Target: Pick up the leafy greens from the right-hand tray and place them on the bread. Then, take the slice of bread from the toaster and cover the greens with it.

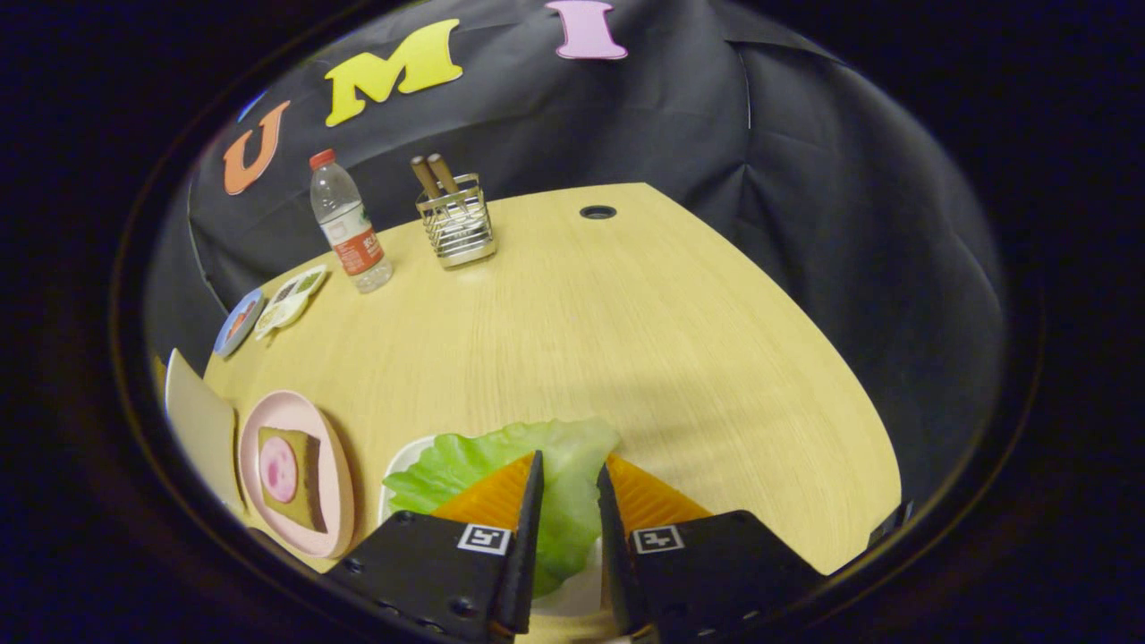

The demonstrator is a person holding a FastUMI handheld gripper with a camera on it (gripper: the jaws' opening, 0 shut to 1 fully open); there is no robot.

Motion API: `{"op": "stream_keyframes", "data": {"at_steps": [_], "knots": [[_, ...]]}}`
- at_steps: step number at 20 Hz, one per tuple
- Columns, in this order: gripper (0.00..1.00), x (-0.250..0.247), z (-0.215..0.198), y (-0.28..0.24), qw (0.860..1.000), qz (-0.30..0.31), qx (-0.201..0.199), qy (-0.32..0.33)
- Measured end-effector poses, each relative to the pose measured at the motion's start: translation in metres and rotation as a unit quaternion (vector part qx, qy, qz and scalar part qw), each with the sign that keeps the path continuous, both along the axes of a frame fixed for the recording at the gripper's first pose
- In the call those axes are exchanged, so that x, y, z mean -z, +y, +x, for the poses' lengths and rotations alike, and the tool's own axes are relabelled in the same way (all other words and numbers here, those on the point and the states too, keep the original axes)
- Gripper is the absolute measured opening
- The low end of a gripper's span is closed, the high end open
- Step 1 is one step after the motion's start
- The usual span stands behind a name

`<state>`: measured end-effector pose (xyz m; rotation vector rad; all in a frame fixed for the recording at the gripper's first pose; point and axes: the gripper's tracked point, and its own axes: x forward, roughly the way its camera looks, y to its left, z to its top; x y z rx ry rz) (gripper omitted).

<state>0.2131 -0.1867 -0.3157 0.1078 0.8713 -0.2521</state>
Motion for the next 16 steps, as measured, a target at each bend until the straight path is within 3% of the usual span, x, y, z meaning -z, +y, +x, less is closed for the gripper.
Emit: {"op": "stream_keyframes", "data": {"at_steps": [2,4,8,16], "knots": [[0.35,0.000,0.000,-0.001,1.000,-0.015,-0.005,0.005],[0.03,-0.008,0.000,0.007,1.000,-0.012,-0.005,-0.002],[0.00,-0.015,-0.006,0.007,0.999,-0.032,-0.005,-0.002],[0.00,-0.078,-0.028,0.039,0.996,-0.063,-0.020,-0.064]]}}
